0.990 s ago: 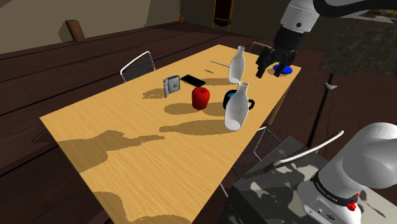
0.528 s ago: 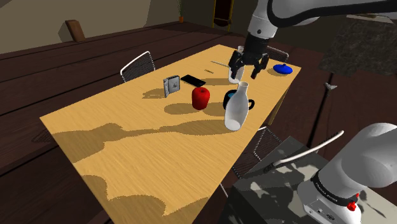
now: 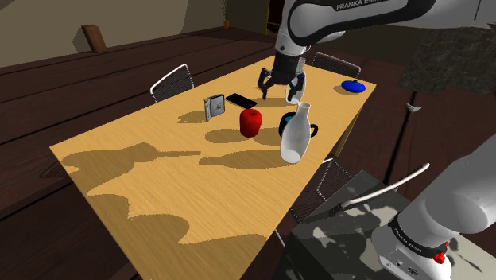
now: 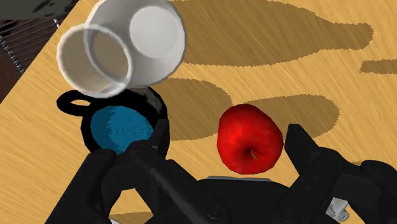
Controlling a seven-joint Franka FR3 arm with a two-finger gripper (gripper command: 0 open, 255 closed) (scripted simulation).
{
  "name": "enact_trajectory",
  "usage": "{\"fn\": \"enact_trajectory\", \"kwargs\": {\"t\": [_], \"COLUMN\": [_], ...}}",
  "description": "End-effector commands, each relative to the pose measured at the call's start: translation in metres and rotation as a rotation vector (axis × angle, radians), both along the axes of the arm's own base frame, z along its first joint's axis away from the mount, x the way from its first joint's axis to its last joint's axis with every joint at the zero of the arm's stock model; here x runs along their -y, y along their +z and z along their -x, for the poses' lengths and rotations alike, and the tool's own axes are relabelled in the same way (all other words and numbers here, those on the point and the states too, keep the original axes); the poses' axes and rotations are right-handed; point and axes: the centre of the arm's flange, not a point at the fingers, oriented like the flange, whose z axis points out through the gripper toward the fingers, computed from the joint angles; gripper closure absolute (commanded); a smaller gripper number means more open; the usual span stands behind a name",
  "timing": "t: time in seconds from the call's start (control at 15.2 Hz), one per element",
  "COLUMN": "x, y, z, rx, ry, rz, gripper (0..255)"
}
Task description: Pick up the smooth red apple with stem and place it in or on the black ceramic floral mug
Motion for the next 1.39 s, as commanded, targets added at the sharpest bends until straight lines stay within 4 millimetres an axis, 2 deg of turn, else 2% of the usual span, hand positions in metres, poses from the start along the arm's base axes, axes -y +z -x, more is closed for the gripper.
{"fn": "enact_trajectory", "kwargs": {"t": [0.0, 0.59, 1.06, 1.32], "x": [-0.004, -0.006, -0.009, -0.009], "y": [-0.012, -0.066, -0.102, -0.105], "z": [-0.027, -0.134, -0.135, -0.135], "rx": [-0.012, -0.064, -0.064, -0.064], "ry": [-0.045, -0.231, -0.231, -0.231], "rz": [0.000, 0.004, 0.004, 0.004], "gripper": [0, 0, 0, 0]}}
